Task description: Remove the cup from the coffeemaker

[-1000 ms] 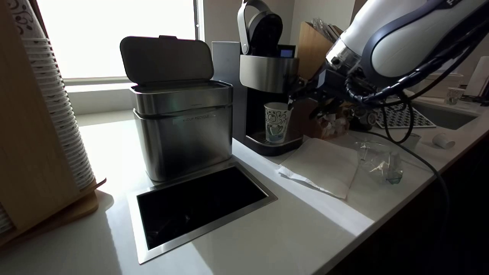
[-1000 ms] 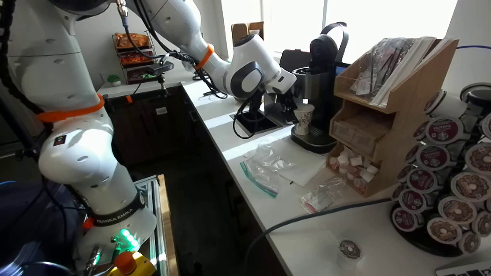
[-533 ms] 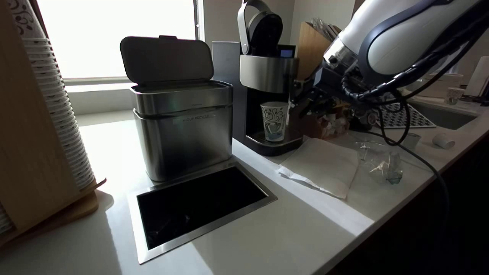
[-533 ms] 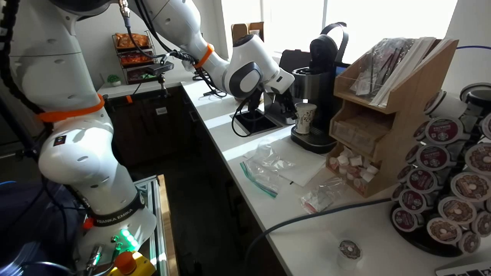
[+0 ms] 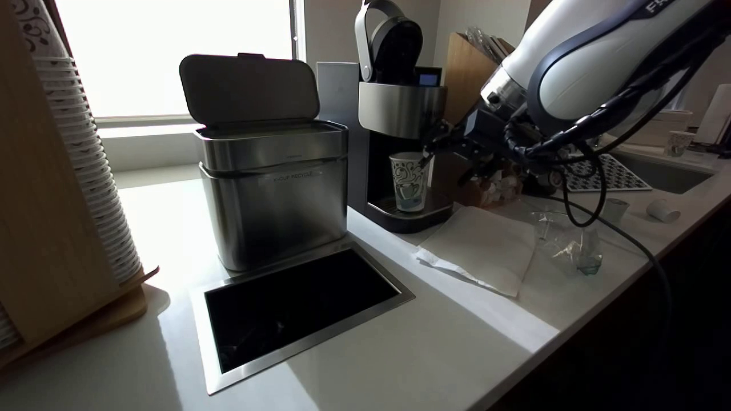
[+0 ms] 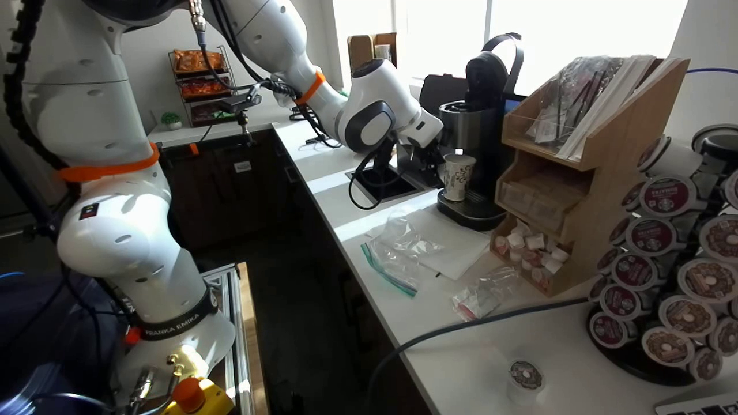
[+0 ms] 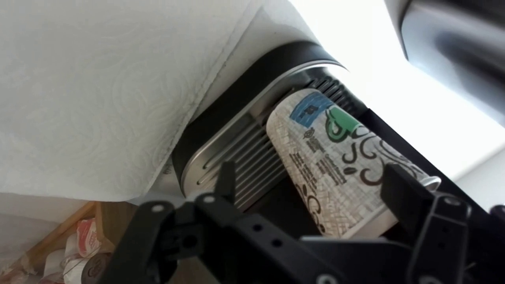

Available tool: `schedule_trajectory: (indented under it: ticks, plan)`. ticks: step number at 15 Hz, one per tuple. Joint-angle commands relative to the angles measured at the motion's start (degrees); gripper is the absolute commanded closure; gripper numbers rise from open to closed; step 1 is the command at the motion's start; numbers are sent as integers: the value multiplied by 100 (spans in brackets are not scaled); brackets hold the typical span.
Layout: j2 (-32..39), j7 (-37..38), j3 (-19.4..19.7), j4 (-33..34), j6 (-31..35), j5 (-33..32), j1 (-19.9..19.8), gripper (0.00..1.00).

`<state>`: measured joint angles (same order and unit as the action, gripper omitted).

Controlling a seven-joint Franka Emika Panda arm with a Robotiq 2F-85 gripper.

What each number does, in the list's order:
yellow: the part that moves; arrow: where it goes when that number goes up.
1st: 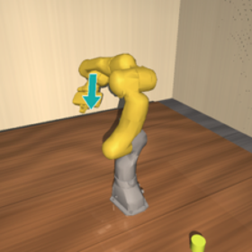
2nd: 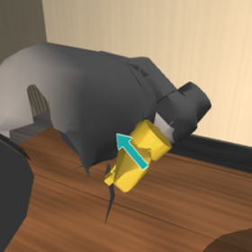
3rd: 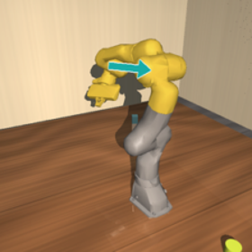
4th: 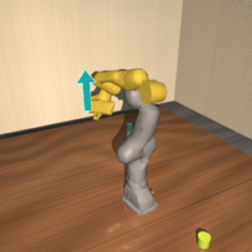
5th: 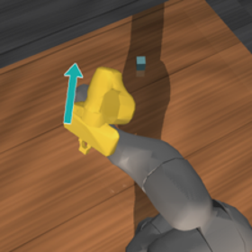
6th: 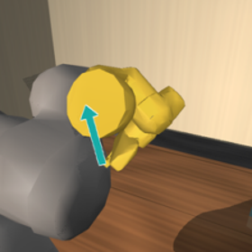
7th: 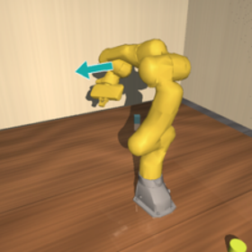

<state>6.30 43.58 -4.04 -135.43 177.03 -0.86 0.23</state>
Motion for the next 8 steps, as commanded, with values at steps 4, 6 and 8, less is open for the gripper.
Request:
schedule_trajectory:
  ticks: [4, 6, 8]
  plan:
    - [-69, -323, -265, -35, 137, 478, -184, 0]
    - [-83, -284, -259, -39, 219, 525, -216, 0]
    - [-89, -311, -342, -49, 216, 683, -253, 0]
